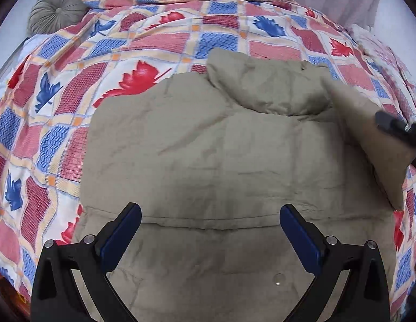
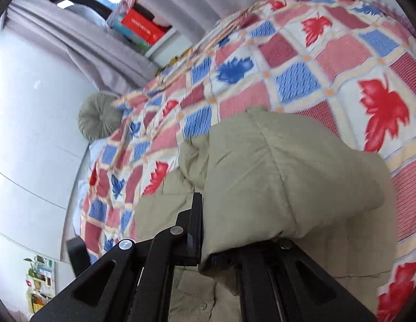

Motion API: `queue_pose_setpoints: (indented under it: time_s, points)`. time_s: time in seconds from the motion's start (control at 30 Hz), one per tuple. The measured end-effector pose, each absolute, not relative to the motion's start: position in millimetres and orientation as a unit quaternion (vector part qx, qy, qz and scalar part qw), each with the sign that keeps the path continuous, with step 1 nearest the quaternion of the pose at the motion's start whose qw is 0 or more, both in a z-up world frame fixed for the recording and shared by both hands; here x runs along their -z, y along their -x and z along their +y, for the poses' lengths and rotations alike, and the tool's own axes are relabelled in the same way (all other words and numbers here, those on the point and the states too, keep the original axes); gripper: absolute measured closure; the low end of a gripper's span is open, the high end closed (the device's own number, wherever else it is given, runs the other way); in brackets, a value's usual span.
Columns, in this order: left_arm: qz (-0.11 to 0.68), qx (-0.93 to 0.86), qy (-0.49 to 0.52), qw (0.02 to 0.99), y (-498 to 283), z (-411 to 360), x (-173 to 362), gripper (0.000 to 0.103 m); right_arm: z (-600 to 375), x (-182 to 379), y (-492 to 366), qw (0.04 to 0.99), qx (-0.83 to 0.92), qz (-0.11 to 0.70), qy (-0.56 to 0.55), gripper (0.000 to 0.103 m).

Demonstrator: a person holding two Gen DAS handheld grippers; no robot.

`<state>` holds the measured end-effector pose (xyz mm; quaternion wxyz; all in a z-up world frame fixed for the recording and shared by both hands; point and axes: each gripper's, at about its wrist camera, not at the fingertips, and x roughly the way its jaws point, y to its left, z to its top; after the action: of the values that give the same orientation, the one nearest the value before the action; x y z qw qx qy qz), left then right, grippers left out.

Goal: Fold large clothes

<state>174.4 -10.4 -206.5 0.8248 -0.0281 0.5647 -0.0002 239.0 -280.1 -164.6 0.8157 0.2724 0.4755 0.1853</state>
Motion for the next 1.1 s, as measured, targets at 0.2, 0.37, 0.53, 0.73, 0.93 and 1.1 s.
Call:
queue_pose_setpoints:
  time_s: [0.2, 0.37, 0.53, 0.73, 0.93, 1.1]
  points:
    - [0.571, -0.009, 0.043, 0.819, -175.3, 28.5, 223.1, 0.0, -224.2, 253.1, -224.3, 0.782, -0.139, 0.561, -0.234, 0.097]
    - [0.57, 0.0, 0.051, 0.82, -174.6, 28.1, 226.3, 0.0, -229.1, 273.4, -216.5, 0.766, -0.111, 0.578, -0.259, 0.09]
    - [0.561, 0.004, 0.072, 0.825, -183.3, 22.6, 215.5, 0.0, -230.0, 238.6, -208.9, 0.778, -0.126, 0.562, -0.251, 0.015]
    - [0.55, 0.024, 0.09, 0.83, -198.0, 25.1, 206.0, 0.0, -268.5, 207.7, -191.1, 0.793, -0.075, 0.524, -0.303, 0.016]
    - [0.551, 0.024, 0.121, 0.825, -200.5, 50.0, 209.6, 0.0, -324.8, 237.1, -205.5, 0.734, -0.031, 0.493, -0.466, 0.076]
    - [0.546, 0.041, 0.144, 0.825, -198.3, 77.4, 207.8, 0.0, -290.1, 212.2, -226.3, 0.771, -0.081, 0.481, -0.41, 0.093]
